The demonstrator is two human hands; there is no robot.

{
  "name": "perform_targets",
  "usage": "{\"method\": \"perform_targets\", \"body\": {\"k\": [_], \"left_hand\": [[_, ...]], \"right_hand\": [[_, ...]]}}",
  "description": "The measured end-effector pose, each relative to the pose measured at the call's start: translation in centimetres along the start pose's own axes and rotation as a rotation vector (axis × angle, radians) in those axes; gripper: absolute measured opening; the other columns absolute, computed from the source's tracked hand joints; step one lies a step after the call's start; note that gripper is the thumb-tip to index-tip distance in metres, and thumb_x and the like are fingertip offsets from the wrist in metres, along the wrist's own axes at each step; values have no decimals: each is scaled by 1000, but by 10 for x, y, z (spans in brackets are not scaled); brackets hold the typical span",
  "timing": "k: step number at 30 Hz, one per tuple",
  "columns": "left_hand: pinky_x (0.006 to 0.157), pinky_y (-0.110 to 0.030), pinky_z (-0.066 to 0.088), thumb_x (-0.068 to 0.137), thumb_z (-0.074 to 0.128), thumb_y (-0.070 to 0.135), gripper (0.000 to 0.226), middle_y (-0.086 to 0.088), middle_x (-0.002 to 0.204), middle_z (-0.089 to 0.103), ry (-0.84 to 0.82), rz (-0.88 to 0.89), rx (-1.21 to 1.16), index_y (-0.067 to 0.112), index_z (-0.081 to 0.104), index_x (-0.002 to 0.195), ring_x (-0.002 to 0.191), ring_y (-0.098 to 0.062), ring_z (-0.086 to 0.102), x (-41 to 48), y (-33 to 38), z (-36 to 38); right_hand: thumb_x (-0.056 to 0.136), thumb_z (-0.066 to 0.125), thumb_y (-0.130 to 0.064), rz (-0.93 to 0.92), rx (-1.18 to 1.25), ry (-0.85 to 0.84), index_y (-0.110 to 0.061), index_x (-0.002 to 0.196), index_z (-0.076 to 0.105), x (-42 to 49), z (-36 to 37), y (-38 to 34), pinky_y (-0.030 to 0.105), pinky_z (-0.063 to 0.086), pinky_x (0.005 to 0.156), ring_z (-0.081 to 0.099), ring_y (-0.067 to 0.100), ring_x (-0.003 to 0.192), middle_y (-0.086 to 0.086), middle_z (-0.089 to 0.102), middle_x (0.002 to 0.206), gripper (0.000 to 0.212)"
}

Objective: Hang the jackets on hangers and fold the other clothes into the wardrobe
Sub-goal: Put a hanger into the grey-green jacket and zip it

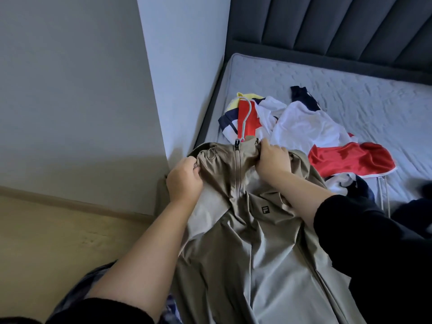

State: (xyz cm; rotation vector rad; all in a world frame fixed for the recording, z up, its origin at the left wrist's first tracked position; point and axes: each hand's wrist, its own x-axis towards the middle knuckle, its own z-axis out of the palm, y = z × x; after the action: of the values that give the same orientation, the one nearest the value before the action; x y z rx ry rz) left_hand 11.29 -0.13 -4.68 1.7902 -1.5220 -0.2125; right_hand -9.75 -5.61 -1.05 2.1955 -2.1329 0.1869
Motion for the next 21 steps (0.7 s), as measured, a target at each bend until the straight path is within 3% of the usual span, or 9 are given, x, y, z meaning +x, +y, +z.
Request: {"method": "perform_targets", "body": {"k": [3,5,8,13,18,21], "left_hand": [[57,-30,29,82,55,1,12,-15,75,55,91,38,-70,6,51,73,67,-36,52,-1,11,-28],[57,-30,26,83,53,4,13,-14,75,55,140,35,-82,8,50,72,68,-35,51,0,20,-53],[58,-30,24,84,58,3,10,-14,81,59,234,53,-59,5,54,75,73,-35,53,9,39,-96],[57,-35,35,85,60,7,9,-18,75,61,383,122,8,7,57,77,69,-40,55,29,71,-185],[57,-31,22,83,59,6,13,-16,70,56,586,228,55,6,54,71,65,-36,49,42,90,-294],[57,-31,24,81,57,8,11,-15,70,57,697,308,69,5,55,70,65,-34,51,53,95,-364]], "right_hand": [[83,44,-1,-21,134,166,-4,105,47,-7,-36,-7,34,26,62,46,31,69,12,52,78,23],[84,42,0,-27,179,241,-5,97,50,-10,-63,-16,33,22,56,45,30,65,13,53,74,16],[85,41,-2,-45,226,352,-5,95,52,-13,-105,-31,32,26,56,43,28,64,13,56,76,15],[83,45,-4,-107,395,553,-4,90,57,-21,-184,-67,38,38,60,55,36,72,16,65,81,14],[84,44,-6,-194,541,680,-11,103,63,-40,-271,-118,36,38,67,58,36,87,10,69,96,27],[85,43,-7,-235,627,744,-14,104,64,-51,-322,-156,38,41,69,58,34,90,8,69,97,29]]}}
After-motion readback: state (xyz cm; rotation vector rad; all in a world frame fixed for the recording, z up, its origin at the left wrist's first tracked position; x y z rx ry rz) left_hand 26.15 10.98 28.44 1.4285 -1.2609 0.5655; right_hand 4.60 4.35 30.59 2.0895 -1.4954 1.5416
